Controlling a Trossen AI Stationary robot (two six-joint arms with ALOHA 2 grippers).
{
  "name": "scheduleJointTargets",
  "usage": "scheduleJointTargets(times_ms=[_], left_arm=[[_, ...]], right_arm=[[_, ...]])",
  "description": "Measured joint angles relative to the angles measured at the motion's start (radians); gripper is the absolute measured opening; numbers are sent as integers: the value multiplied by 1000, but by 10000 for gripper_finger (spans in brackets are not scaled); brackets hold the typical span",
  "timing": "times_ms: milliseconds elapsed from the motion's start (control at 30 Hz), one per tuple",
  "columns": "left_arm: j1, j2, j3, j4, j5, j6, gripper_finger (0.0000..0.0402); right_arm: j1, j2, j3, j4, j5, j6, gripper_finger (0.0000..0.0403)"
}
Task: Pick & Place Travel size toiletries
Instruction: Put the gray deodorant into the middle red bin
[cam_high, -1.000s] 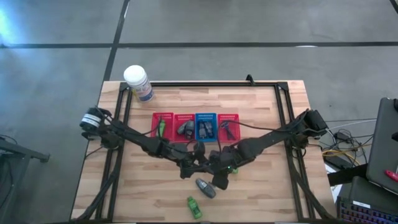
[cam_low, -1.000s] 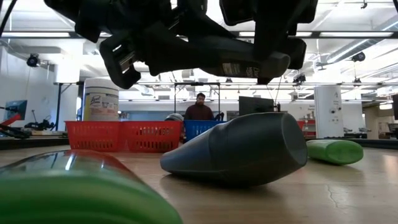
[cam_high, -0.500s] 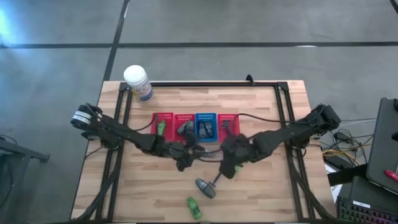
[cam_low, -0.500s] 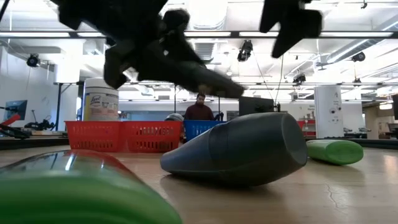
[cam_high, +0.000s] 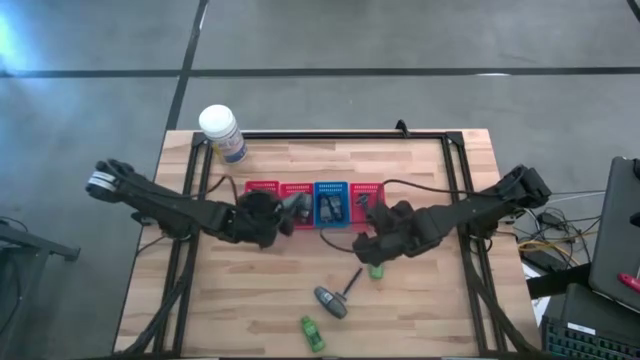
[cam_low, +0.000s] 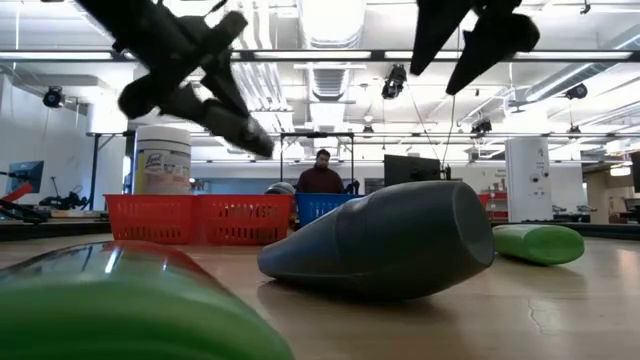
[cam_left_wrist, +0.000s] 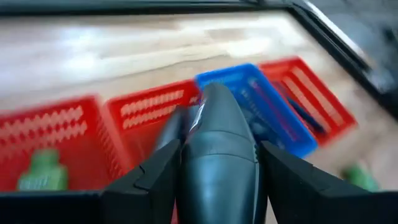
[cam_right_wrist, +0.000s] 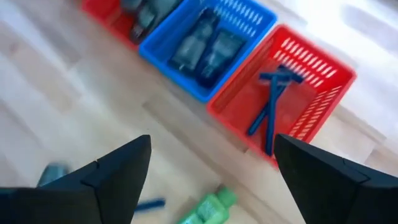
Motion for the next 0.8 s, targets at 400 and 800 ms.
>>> scheduleJointTargets(times_ms=[400, 800], left_arm=[[85, 229, 20, 0, -22, -107, 200], [87, 227, 71, -40, 97, 56, 313]], right_arm=[[-29, 0, -43, 6, -20, -14, 300], [-25, 0, -64, 211, -343, -214, 293]])
